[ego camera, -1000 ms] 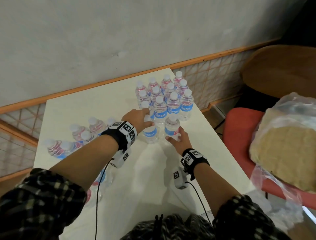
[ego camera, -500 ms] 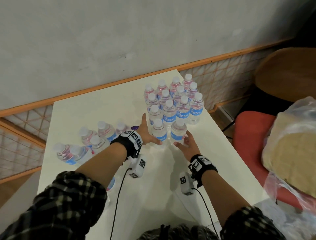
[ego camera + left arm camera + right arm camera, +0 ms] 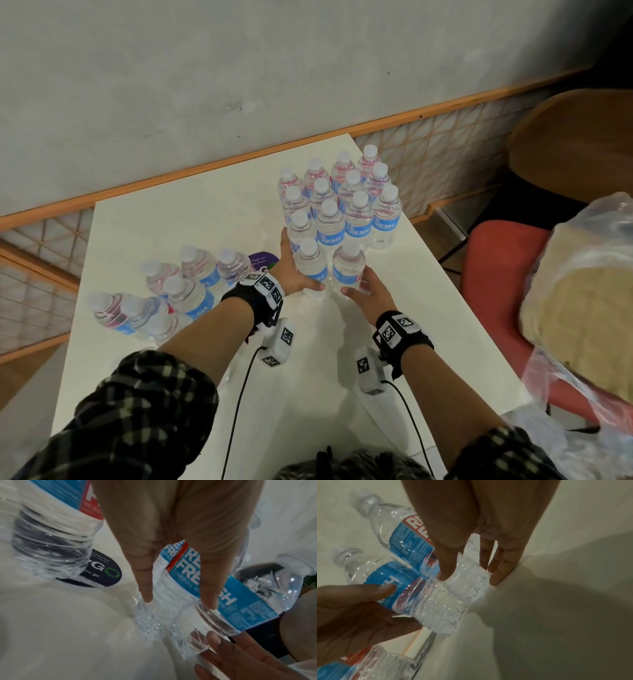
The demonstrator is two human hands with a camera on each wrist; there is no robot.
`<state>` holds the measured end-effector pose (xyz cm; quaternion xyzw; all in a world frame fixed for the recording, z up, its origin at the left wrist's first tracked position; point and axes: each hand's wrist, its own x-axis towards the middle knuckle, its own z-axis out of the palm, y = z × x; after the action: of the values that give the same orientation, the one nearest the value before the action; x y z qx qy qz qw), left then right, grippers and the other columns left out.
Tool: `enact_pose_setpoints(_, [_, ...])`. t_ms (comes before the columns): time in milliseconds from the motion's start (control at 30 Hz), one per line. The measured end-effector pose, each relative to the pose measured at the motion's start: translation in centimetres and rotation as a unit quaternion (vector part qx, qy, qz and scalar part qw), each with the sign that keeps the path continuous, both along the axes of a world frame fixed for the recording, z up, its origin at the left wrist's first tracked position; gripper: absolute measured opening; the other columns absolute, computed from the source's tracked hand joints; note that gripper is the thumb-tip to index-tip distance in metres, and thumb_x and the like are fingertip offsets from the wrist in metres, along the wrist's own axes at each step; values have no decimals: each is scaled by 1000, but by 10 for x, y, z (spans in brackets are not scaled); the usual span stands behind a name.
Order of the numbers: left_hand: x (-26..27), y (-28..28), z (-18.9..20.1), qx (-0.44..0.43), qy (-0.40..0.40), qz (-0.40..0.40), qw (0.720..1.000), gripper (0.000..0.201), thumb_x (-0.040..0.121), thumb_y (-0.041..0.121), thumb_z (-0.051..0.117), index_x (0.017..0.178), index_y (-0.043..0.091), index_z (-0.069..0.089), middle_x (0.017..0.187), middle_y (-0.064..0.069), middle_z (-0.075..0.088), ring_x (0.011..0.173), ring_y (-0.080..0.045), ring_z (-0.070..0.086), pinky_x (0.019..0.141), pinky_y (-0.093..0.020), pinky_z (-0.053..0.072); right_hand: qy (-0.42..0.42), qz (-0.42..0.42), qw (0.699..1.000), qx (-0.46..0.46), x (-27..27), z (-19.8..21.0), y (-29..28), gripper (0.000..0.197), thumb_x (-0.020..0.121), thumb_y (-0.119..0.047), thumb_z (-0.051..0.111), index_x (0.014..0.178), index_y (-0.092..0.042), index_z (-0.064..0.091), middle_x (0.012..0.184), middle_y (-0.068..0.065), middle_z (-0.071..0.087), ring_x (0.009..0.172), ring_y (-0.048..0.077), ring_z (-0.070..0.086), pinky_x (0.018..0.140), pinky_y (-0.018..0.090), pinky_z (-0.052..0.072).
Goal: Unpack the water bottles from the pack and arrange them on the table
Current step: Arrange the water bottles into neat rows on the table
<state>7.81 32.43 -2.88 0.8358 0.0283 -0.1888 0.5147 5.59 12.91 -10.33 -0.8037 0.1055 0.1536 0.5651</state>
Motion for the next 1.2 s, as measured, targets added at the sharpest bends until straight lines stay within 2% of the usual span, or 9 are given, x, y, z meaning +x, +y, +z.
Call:
enact_pose_setpoints(67, [0,0,-1,3,-5,-3,1000,145,62,3,86,140,15,-36,158,-5,11,145,-18,17,113,-35,19,-3,4,1000,2,0,1,0,69,81,-27,71,141,-27,37,139,-3,49,124,19,49,103,35,39])
enact_pose_setpoints(200, [1,-2,-1,5,-8,-1,1000,145,62,2,85,140,14,-37,159,-6,9,146,-19,16,116,-38,19,-7,8,1000,6,0,3,-1,69,81,-27,71,141,-26,37,139,-2,49,123,19,49,101,32,39])
enact_pose_setpoints(600, [3,-5,0,23,-1,-8,1000,143,65,3,84,138,14,-39,158,-3,7,145,-18,17,116,-36,20,-11,3,1000,9,0,2,-1,70,81,-26,72,141,-26,38,137,-1,50,120,18,50,94,26,37])
enact_pose_setpoints(867, [3,-4,2,24,-1,-4,1000,143,64,4,85,140,16,-36,158,-3,11,144,-19,21,116,-37,23,-2,-1,1000,15,2,0,-1,71,81,-25,72,142,-26,37,140,-2,48,123,19,48,95,29,38])
enact_pose_setpoints(933, [4,-3,3,20,-2,0,1000,141,64,5,85,142,16,-32,158,-4,11,144,-20,21,117,-39,23,1,-5,1000,16,4,-1,0,72,80,-25,73,142,-26,36,140,-1,47,123,20,48,98,32,41])
enact_pose_setpoints(1000, [3,1,6,13,6,13,1000,140,63,6,86,146,17,-26,158,-4,8,145,-22,20,116,-45,25,3,-9,1000,14,5,0,1,73,80,-26,73,143,-26,35,139,0,47,122,21,48,101,39,44])
enact_pose_setpoints(1067, [1,5,9,49,11,28,998,144,57,15,90,147,17,-23,159,-3,1,146,-24,15,115,-49,26,2,-14,1000,15,7,0,3,73,80,-27,73,143,-26,35,138,0,47,123,22,49,102,42,45])
enact_pose_setpoints(1133, [-1,8,13,118,4,31,993,147,54,22,91,147,17,-23,158,-8,-5,146,-27,9,115,-50,25,1,-27,999,25,8,3,5,72,81,-25,72,142,-26,34,138,1,47,124,22,48,102,40,43])
enact_pose_setpoints(1200, [-5,10,22,148,-9,40,988,139,60,14,88,148,17,-18,155,-14,-1,144,-27,11,113,-46,28,-2,-38,998,43,8,4,7,70,83,-22,70,142,-27,32,140,2,45,124,23,46,101,34,41])
